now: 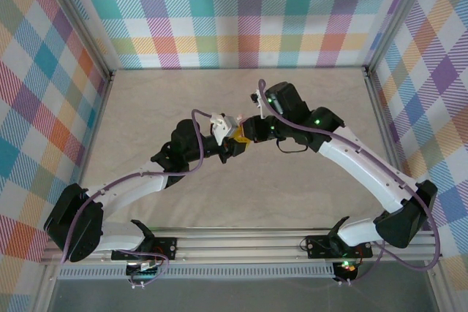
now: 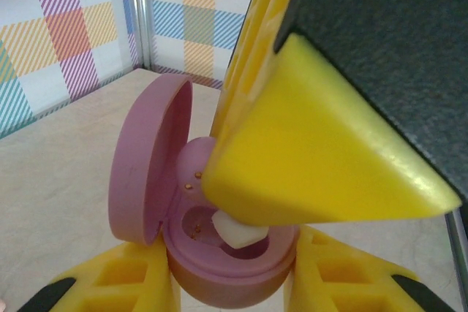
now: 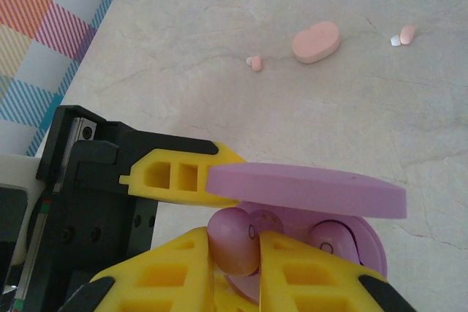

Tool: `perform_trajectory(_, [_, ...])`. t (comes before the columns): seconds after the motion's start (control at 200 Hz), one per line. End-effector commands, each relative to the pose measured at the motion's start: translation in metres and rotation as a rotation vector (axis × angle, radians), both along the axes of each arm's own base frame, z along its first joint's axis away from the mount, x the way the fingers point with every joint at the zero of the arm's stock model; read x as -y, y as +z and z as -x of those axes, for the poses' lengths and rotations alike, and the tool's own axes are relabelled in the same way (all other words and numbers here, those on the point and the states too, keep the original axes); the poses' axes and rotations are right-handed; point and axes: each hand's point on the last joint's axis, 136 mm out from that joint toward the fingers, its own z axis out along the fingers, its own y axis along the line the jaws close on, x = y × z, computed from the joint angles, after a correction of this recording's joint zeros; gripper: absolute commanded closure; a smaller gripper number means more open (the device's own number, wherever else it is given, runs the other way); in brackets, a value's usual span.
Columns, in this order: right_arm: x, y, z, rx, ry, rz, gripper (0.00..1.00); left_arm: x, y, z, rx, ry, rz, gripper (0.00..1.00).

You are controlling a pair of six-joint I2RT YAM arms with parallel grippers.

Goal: Insert wireless bluetooth earbuds into charging case

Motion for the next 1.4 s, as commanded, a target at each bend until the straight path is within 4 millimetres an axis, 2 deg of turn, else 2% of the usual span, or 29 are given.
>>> perform_trajectory(0.0, [0.004, 0.005, 0.001, 0.012, -0.016, 0.012, 0.79, 0.003, 0.018, 0.002, 0.054, -0.002, 0.032, 0.94])
perform_trajectory(0.31, [0.008, -0.004, 0.006, 0.001, -0.024, 0.063, 0.79, 0.003, 0.017, 0.001, 0.053, -0.001, 0.034, 0.94])
perform_trajectory(0.76, [0.003, -0.014, 0.006, -0.020, -0.018, 0.098, 0.76, -0.001, 0.020, 0.007, 0.057, -0.002, 0.037, 0.94])
perform_trajectory(1.075, [0.005, -0.013, 0.000, -0.004, -0.039, 0.120, 0.74, 0.001, 0.018, 0.010, 0.047, -0.025, 0.038, 0.94])
perform_trajectory(1.215, [0.003, -0.011, 0.001, -0.006, -0.031, 0.106, 0.66, 0.002, 0.017, 0.010, 0.046, -0.027, 0.035, 0.94])
perform_trajectory(1.395, [0.001, -0.009, 0.002, -0.007, -0.025, 0.093, 0.64, 0.003, 0.016, 0.010, 0.044, -0.030, 0.033, 0.94])
